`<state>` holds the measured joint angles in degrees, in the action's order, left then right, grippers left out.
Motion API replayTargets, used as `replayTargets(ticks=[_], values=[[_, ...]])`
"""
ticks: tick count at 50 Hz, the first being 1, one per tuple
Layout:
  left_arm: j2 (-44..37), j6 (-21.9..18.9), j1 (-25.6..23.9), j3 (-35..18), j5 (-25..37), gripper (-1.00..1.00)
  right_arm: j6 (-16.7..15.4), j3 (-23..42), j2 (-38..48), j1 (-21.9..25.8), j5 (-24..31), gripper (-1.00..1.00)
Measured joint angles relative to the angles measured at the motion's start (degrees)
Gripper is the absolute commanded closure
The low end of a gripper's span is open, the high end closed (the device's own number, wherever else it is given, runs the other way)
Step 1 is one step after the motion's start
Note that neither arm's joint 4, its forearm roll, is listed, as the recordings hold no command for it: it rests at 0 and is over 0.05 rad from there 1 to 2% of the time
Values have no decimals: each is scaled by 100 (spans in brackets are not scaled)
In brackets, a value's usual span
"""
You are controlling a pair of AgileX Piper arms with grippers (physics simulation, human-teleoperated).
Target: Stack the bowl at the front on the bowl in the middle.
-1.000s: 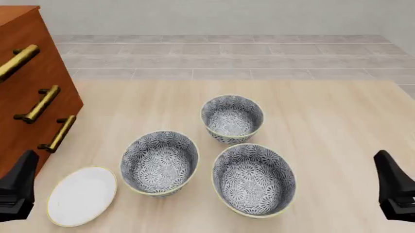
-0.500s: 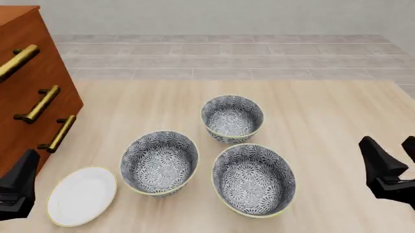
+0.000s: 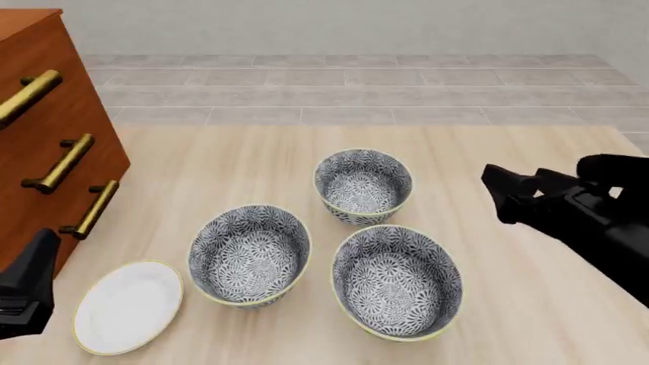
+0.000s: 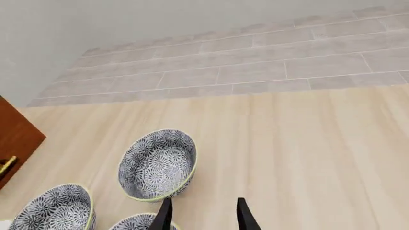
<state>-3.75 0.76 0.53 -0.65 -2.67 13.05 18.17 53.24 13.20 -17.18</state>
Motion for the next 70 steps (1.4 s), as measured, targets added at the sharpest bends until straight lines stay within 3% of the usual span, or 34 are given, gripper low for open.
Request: replayTargets(ticks=[19, 38, 70], values=[[-22, 20, -5, -13, 5, -100, 457, 1144, 1630, 579, 431, -100], [-81, 41, 9, -29, -40, -100, 744, 2251, 2699, 660, 953, -100], [-361, 84, 55, -36, -305, -100, 572, 3304, 4391, 492, 1144, -100]])
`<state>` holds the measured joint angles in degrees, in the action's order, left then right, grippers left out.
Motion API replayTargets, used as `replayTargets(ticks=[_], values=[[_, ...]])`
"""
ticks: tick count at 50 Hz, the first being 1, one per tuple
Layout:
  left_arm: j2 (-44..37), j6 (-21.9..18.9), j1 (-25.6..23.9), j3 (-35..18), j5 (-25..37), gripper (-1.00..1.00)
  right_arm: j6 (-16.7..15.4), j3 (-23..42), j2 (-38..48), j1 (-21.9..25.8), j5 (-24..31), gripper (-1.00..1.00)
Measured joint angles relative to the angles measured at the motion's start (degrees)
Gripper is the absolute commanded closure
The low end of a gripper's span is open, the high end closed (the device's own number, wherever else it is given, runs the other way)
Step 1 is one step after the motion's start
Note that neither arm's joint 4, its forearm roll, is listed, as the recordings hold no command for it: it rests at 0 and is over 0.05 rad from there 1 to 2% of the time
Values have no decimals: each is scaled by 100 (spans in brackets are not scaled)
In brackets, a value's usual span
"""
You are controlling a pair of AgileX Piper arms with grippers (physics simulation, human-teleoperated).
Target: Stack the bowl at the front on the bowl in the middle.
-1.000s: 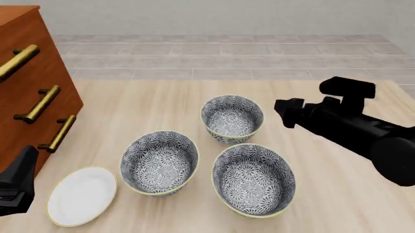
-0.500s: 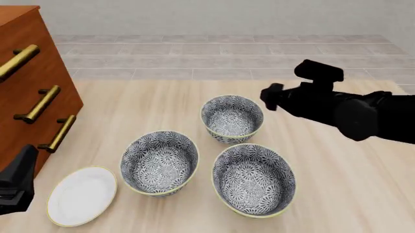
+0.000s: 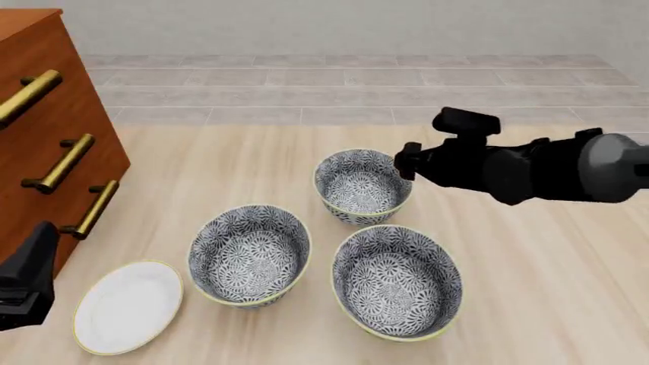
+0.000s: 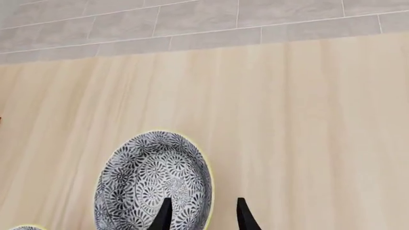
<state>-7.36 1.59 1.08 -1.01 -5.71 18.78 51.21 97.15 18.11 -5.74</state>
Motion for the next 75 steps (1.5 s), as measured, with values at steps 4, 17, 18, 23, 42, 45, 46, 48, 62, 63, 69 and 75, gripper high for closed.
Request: replayTargets(ticks=[4, 17, 18, 23, 42, 45, 46, 48, 62, 63, 69, 75], values=[[-65, 7, 2, -7, -52, -100, -21, 55, 113, 5, -1, -100], [-170, 28, 4, -45, -117, -100, -93, 197, 435, 39, -13, -100], [-174, 29, 6, -47, -119, -100, -95, 205, 456, 44, -17, -100], [-192, 37, 14, -53, -131, -100, -112, 244, 579, 65, -44, -100], [-387, 54, 44, -113, -279, -100, -152, 362, 983, 143, -149, -100], [-426, 57, 49, -126, -307, -100, -156, 380, 1046, 151, -168, -100], [-436, 58, 51, -130, -314, -100, -158, 385, 1066, 154, -174, -100], [-447, 61, 53, -138, -319, -100, -161, 396, 1107, 159, -185, -100], [-541, 79, 72, -203, -365, -100, -190, 448, 1327, 217, -244, -100], [-548, 81, 74, -210, -368, -100, -192, 452, 1340, 222, -246, -100], [-580, 93, 83, -246, -372, -100, -199, 472, 1404, 253, -256, -100], [-588, 104, 96, -271, -364, -100, -212, 500, 1419, 255, -246, -100]])
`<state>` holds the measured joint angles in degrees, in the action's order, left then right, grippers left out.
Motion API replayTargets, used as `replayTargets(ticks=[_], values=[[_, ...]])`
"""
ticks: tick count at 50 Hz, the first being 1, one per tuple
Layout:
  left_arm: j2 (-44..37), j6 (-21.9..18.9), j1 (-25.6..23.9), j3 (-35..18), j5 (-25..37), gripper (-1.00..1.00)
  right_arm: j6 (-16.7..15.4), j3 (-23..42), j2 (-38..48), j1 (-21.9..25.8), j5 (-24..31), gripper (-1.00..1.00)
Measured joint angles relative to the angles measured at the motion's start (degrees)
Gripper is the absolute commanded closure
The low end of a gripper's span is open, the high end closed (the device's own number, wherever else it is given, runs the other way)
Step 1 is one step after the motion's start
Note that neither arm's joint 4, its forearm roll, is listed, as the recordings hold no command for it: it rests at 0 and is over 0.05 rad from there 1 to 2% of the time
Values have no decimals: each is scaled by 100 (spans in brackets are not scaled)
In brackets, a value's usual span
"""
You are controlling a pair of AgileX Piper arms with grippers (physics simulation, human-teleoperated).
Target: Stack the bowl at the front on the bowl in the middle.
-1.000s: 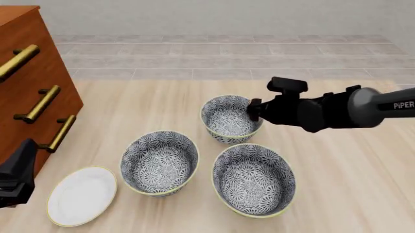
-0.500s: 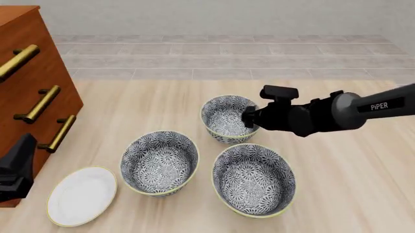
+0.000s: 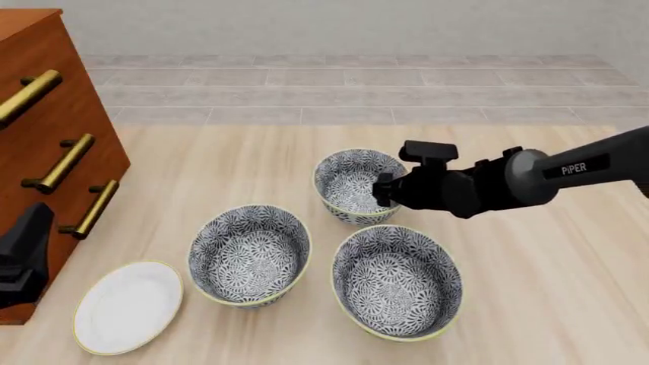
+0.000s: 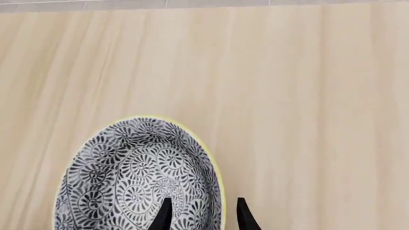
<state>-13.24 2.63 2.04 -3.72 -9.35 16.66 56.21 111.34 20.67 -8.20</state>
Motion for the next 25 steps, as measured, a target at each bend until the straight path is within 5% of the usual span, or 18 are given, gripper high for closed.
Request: replayTargets(ticks=[4, 5, 25], values=[[-13, 10, 12, -15, -2, -100, -7, 17, 10, 1, 2, -100], [-16, 12, 16, -18, -2, -100, -9, 21, 13, 1, 3, 100], [-21, 47, 50, -41, 10, -100, 84, 93, 25, 40, -13, 100]])
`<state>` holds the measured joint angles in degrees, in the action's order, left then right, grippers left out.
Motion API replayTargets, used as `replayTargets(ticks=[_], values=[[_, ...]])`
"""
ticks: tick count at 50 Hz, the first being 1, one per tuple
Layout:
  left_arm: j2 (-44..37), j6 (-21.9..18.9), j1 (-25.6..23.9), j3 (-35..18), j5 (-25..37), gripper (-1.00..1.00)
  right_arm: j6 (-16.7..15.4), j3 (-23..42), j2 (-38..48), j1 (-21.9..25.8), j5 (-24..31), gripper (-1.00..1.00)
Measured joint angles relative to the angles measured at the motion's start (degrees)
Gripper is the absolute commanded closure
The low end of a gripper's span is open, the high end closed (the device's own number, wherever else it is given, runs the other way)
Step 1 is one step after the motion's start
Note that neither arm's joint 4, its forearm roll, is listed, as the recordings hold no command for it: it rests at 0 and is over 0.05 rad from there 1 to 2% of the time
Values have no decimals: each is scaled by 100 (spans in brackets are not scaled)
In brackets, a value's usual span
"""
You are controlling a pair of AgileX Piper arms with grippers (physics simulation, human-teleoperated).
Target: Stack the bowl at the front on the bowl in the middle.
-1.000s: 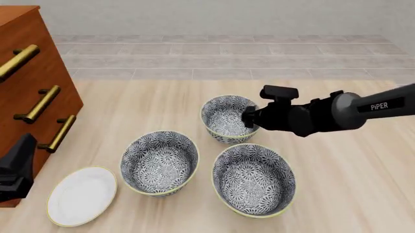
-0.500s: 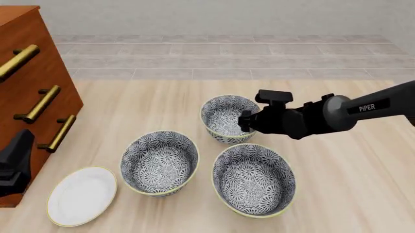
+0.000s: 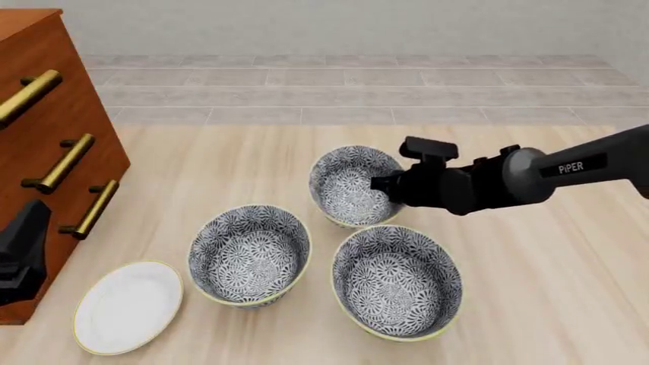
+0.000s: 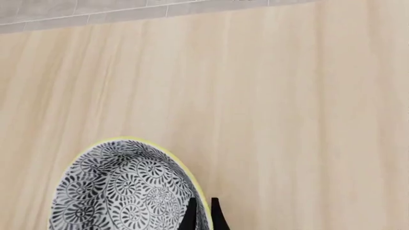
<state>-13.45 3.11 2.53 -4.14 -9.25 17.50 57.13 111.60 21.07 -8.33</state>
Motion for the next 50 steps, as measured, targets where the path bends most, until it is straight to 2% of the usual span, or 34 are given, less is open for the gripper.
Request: replayTargets(ticks=[15, 33, 50], values=[[91, -2, -10, 18, 58, -100, 58, 22, -243, -86, 25, 100], [753, -4, -23, 104, 561, -100, 2, 93, -952, -128, 328, 100], [1063, 1, 13, 93, 804, -100, -45, 9, -1434, -16, 509, 100]])
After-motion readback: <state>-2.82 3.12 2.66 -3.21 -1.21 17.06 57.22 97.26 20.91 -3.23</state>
